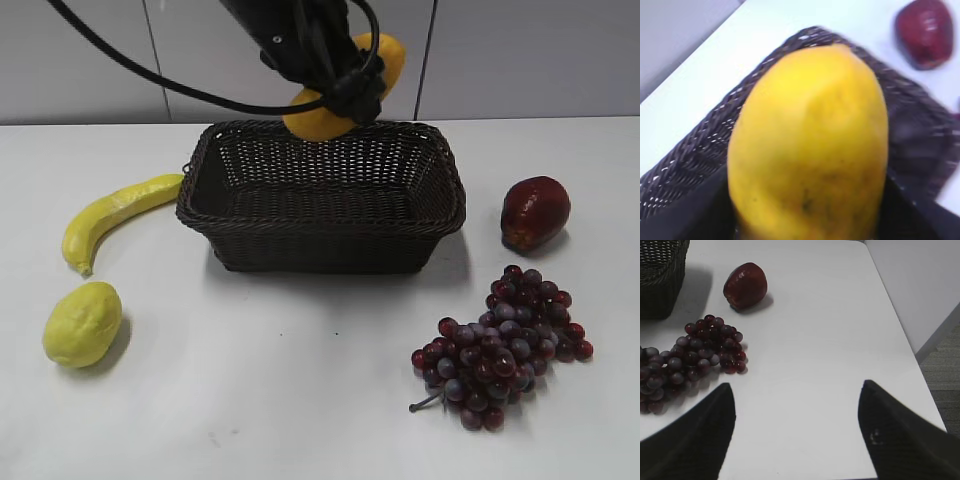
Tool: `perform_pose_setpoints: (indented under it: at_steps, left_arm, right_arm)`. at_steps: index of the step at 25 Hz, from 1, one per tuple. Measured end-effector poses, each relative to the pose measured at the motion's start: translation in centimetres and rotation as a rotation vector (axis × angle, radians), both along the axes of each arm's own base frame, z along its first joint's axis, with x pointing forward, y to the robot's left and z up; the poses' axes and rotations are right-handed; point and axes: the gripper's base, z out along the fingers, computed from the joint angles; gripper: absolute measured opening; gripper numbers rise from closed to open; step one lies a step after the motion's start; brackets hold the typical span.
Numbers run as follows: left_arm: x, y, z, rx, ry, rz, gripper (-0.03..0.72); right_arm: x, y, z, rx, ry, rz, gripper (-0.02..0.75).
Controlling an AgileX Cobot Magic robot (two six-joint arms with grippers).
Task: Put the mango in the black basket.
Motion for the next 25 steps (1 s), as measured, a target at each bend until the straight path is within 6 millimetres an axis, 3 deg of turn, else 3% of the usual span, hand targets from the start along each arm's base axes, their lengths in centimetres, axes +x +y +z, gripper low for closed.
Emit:
perform_pose_setpoints:
  at_steps: [3, 7, 10, 13, 16, 19, 25]
  left_arm:
    - [2.5, 0.8, -3.5, 0.028, 0.030, 0.048, 0.549]
    - [4.3, 1.3, -8.3, 0.088, 0.107, 0.078, 0.549]
    - [4.5, 1.2, -10.4, 0.116, 0.146, 0.079, 0.566]
    - [4.5, 1.1, -10.8, 0.119, 0.156, 0.079, 0.644]
    - [4.4, 1.2, -10.6, 0.128, 0.167, 0.077, 0.636]
    - [3.8, 1.6, -9.0, 0.162, 0.202, 0.068, 0.627]
    - [1.9, 4.5, -0.2, 0.206, 0.150, 0.123, 0.615]
  right_arm:
    - [0.0, 0.0, 0.0, 0.000, 0.000, 0.000, 0.589]
    - [0.0, 0.0, 0.0, 0.000, 0.000, 0.000, 0.589]
    - [0.0, 0.0, 0.0, 0.000, 0.000, 0.000, 0.589]
    - [0.0, 0.0, 0.0, 0.000, 0.000, 0.000, 0.589]
    - [0.0, 0.0, 0.0, 0.000, 0.000, 0.000, 0.589]
    - [0.0, 0.0, 0.0, 0.000, 0.000, 0.000, 0.589]
    - [0.0, 0.0, 0.0, 0.000, 0.000, 0.000, 0.589]
